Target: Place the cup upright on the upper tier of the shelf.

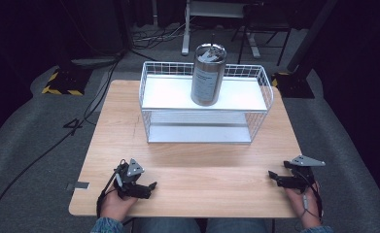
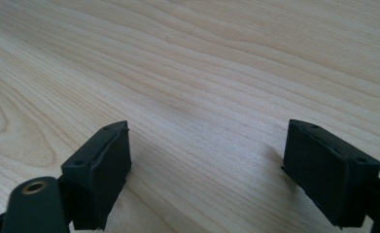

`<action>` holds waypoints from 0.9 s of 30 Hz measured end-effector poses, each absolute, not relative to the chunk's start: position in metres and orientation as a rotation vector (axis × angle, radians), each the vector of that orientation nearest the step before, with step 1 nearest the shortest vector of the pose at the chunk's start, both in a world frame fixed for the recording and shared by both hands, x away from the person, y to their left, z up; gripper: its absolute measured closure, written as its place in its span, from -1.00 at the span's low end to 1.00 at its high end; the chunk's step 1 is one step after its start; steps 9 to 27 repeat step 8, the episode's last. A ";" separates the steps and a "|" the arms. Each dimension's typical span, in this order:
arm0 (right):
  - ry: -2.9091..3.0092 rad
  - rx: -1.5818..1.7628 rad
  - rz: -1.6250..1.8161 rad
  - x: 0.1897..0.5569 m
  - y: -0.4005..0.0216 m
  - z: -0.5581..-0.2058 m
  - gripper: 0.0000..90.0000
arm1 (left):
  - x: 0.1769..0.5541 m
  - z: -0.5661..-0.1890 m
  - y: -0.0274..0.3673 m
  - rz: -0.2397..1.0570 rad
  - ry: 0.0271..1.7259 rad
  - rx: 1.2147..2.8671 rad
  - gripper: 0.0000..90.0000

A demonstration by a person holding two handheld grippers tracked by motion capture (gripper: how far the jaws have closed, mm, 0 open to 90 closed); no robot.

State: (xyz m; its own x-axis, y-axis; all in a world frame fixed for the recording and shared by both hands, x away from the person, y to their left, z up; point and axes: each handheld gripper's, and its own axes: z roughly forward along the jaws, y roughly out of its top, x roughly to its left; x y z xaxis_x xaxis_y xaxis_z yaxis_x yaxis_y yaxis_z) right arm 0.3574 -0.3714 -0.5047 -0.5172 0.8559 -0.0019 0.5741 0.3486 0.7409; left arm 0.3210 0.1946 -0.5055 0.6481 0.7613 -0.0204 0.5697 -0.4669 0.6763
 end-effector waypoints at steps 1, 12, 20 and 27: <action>2.227 1.255 0.985 0.357 -0.371 -0.505 -0.60 | 0.321 -0.505 0.195 0.389 1.024 2.207 -0.85; 2.227 1.255 0.985 0.357 -0.371 -0.505 -0.60 | 0.321 -0.505 0.196 0.389 1.027 2.205 -0.83; 2.227 1.255 0.985 0.357 -0.371 -0.505 -0.60 | 0.321 -0.505 0.196 0.389 1.027 2.205 -0.83; 2.227 1.255 0.985 0.357 -0.371 -0.505 -0.60 | 0.321 -0.505 0.196 0.389 1.027 2.205 -0.83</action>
